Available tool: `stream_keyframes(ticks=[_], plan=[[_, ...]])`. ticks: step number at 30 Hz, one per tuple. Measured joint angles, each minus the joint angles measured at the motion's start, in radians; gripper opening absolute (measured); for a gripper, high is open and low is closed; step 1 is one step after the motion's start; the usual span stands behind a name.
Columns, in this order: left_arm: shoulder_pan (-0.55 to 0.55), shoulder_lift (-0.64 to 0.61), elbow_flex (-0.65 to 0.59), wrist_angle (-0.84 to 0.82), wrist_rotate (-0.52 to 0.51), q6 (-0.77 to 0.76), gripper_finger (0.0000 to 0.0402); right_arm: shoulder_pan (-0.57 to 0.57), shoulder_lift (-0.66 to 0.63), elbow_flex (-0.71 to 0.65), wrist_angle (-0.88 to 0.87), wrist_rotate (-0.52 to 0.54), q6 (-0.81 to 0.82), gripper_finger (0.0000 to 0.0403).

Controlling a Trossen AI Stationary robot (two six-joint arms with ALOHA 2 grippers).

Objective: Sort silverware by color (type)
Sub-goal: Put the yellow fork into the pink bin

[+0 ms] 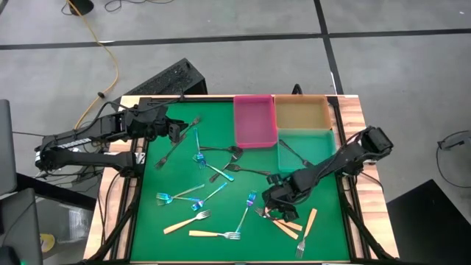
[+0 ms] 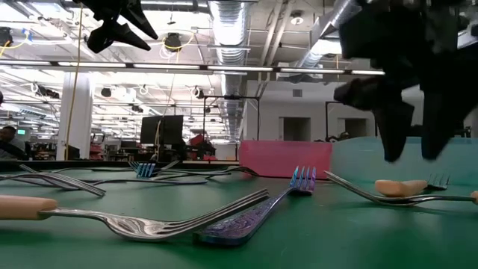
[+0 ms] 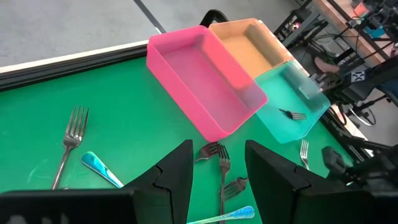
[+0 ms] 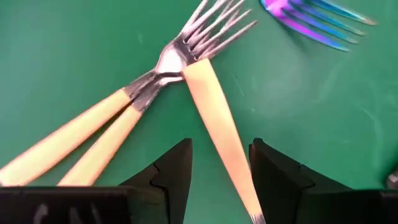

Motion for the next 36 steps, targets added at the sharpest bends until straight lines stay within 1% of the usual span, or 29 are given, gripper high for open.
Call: stream_keyframes(ticks=[8, 12, 17, 23, 31, 36], plan=[[0.0, 0.0, 0.0, 0.0, 0.0, -0.001, 0.0129, -0.002, 0.06, -0.009, 0.031, 0.0, -0.047, 0.0179], [0.0, 0.0, 0.0, 0.0, 0.001, -0.001, 0.0129, -0.005, 0.057, -0.044, 0.114, 0.001, -0.029, 0.0179], [0.0, 0.0, 0.0, -0.008, 0.003, -0.002, 0.0129, -0.009, 0.052, -0.081, 0.123, 0.003, 0.014, 0.0176], [0.0, 0.0, 0.0, -0.008, 0.003, -0.005, 0.0129, -0.01, 0.052, -0.092, 0.121, 0.005, 0.035, 0.0149], [0.0, 0.0, 0.0, -0.009, 0.002, -0.005, 0.0129, -0.01, 0.052, -0.093, 0.108, 0.005, 0.078, 0.009], [0.0, 0.0, 0.0, -0.009, 0.002, -0.005, 0.0129, -0.01, 0.052, -0.093, 0.107, 0.004, 0.151, 0.0088]])
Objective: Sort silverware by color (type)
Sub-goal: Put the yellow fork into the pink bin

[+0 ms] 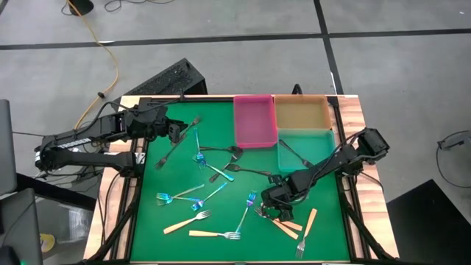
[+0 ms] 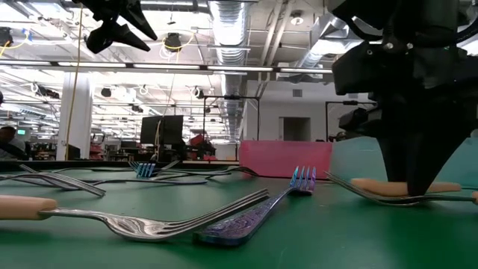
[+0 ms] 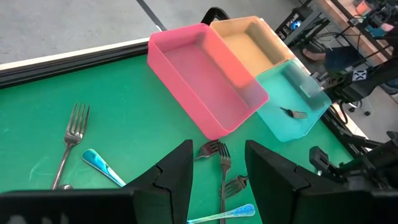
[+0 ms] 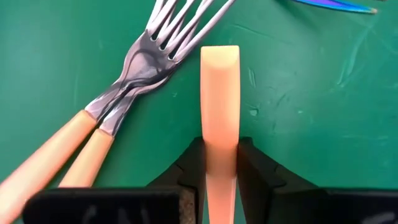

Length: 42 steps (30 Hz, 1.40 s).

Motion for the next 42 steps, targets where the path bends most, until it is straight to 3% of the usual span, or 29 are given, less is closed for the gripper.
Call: stream_keyframes(ticks=[8, 20, 24, 31, 42], plan=[[0.0, 0.0, 0.0, 0.0, -0.001, 0.0, 0.0129, -0.01, -0.044, -0.007, 0.017, -0.006, 0.143, 0.0088], [0.0, 0.0, 0.0, 0.0, 0.001, 0.0, 0.0129, -0.095, -0.215, -0.005, 0.052, -0.004, 0.305, 0.0088], [0.0, 0.0, 0.0, 0.0, 0.002, 0.001, 0.0129, -0.145, -0.271, -0.005, 0.113, 0.0, 0.322, 0.0092], [0.0, 0.0, 0.0, -0.008, 0.002, 0.001, 0.0129, -0.252, -0.343, -0.004, 0.159, 0.111, 0.402, 0.0094], [0.0, 0.0, 0.0, -0.007, 0.003, 0.0, 0.0129, -0.441, -0.359, -0.002, 0.348, 0.184, 0.446, 0.0096]])
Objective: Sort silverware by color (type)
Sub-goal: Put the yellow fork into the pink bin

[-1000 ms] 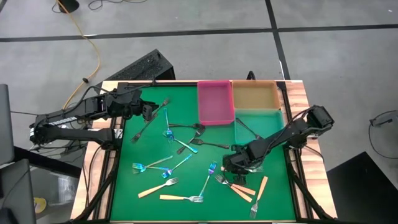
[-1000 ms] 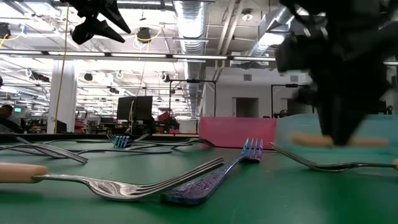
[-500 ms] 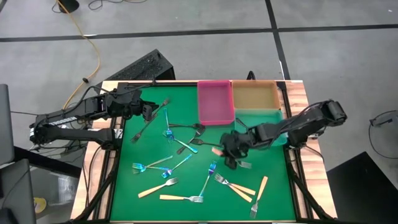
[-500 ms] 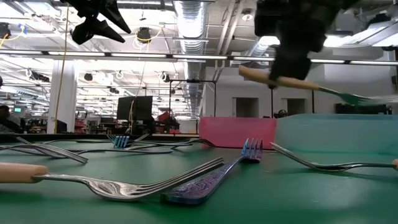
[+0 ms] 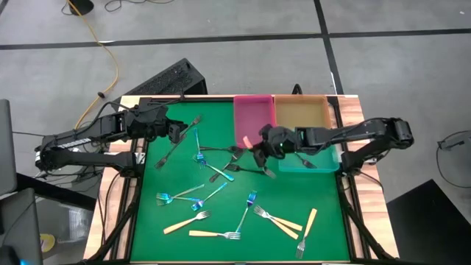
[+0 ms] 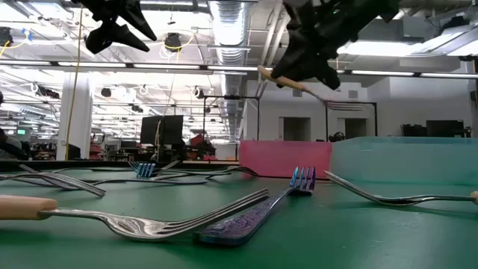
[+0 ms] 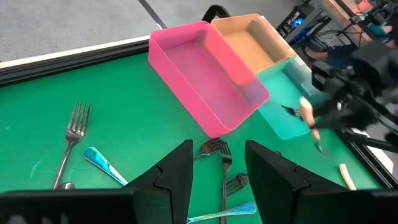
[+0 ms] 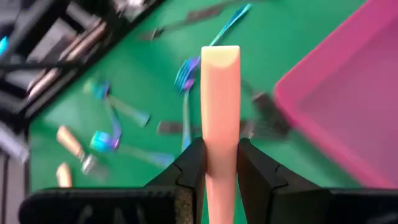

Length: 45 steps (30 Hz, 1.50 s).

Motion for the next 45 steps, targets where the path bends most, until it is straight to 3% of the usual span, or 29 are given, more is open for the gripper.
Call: stream_keyframes(ticks=[4, 23, 28, 31, 36, 45], plan=[[0.0, 0.0, 0.0, 0.001, 0.0, -0.002, 0.0129, -0.076, 0.0, 0.0, 0.035, 0.052, 0.003, 0.0096], [0.0, 0.0, 0.0, 0.002, -0.034, -0.029, 0.0129, -0.345, 0.002, 0.016, 0.111, 0.058, -0.078, 0.0097], [0.0, 0.0, 0.0, 0.002, -0.034, -0.032, 0.0129, -0.377, 0.017, 0.116, 0.061, 0.059, -0.186, 0.0097], [0.0, 0.0, 0.0, 0.002, -0.035, -0.034, 0.0129, -0.397, 0.051, 0.202, -0.055, 0.058, -0.252, 0.0097], [0.0, 0.0, 0.0, 0.001, -0.035, -0.04, 0.0129, -0.404, 0.174, 0.374, -0.242, 0.054, -0.362, 0.0097], [0.0, 0.0, 0.0, 0.0, -0.034, -0.041, 0.0129, -0.402, 0.386, 0.552, -0.36, 0.013, -0.449, 0.0097]])
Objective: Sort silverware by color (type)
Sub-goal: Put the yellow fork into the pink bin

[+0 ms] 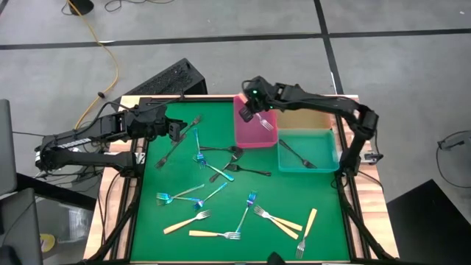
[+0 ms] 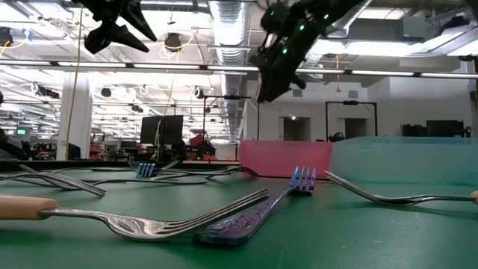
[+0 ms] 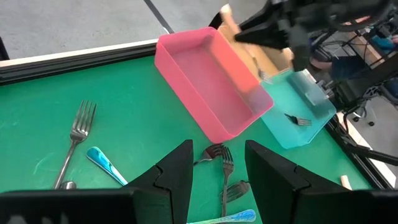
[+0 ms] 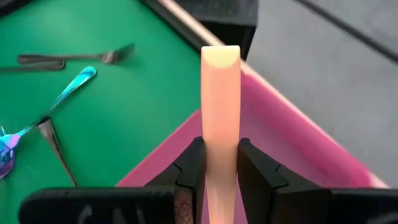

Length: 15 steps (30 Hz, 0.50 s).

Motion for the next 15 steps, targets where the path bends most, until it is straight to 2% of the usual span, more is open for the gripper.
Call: stream_keyframes(ticks=[15], plan=[[0.0, 0.0, 0.0, 0.0, 0.0, 0.0, 0.0129, -0.021, 0.163, 0.035, -0.002, -0.02, 0.062, 0.0097]])
